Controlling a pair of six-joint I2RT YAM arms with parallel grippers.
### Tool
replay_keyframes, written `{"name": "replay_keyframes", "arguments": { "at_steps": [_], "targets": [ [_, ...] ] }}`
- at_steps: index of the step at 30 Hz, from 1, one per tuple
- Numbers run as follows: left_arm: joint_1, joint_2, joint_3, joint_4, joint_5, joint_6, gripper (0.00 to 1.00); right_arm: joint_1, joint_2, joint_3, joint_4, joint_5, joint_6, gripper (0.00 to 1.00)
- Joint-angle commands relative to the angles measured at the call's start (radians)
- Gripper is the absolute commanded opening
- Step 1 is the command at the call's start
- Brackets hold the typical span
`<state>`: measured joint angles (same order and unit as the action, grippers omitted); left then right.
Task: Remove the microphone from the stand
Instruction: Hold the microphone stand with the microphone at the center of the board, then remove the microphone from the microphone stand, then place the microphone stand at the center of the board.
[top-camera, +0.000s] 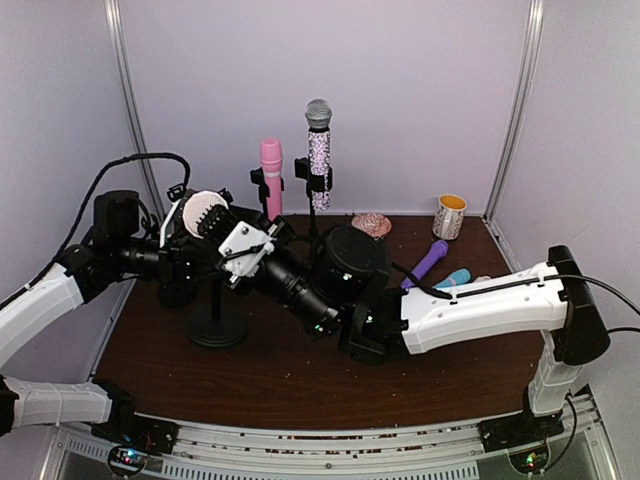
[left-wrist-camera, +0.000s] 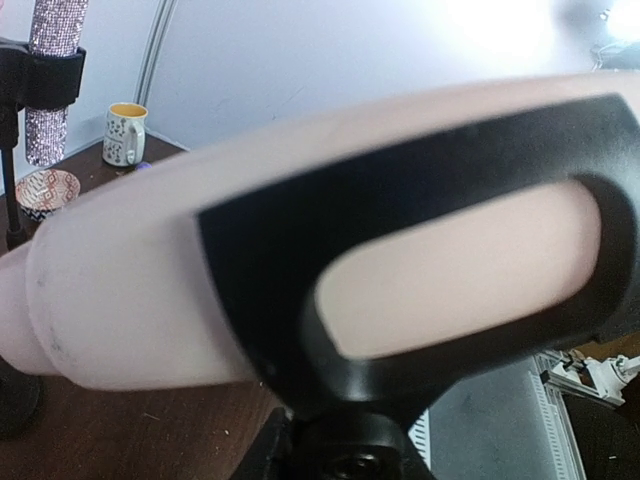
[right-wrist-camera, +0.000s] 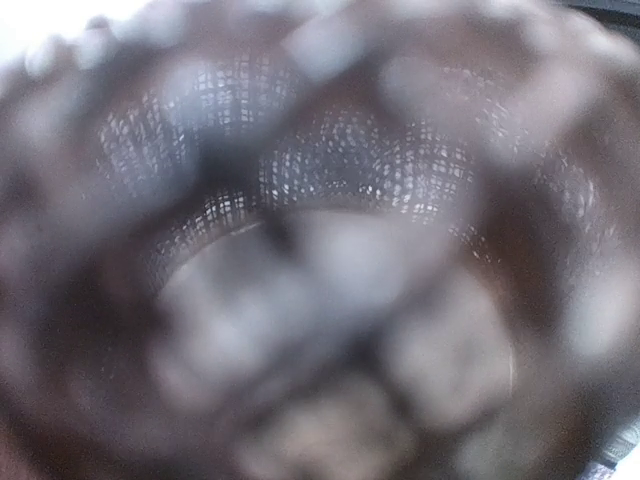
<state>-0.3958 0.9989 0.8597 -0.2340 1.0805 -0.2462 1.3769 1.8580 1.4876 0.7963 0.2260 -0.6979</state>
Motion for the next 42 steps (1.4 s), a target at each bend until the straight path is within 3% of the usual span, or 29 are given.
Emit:
{"name": "replay_keyframes", "arguments": {
  "at_steps": [1,12,20,26,34,37,42],
  "targets": [
    [0.034,0.029,0.001,0.073,-0.084,-0.132,0.0,0.064,-0.021,0.029,0.221,-0.008,-0.203,0.09],
    [0.055,0.067,0.003,0.081,-0.235,-0.196,0.0,0.105,-0.007,0.058,0.226,-0.013,-0.377,0.09],
    [0.081,0.092,-0.004,0.059,-0.336,-0.208,0.0,0.119,-0.022,0.079,0.24,-0.052,-0.317,0.01],
    [0.083,0.088,0.014,0.025,-0.308,-0.078,0.0,0.12,-0.045,0.051,0.232,0.014,-0.266,0.0],
    [0.092,0.097,0.115,-0.267,-0.288,0.488,0.0,0.034,-0.245,-0.303,0.264,0.454,0.145,0.0],
    [0.1,0.123,0.13,-0.274,-0.313,0.594,0.0,-0.018,-0.336,-0.439,0.132,0.65,0.382,0.0],
    [0.113,0.213,0.184,-0.228,-0.32,0.693,0.05,-0.133,-0.477,-0.554,-0.32,0.74,0.864,0.0]
  ]
}}
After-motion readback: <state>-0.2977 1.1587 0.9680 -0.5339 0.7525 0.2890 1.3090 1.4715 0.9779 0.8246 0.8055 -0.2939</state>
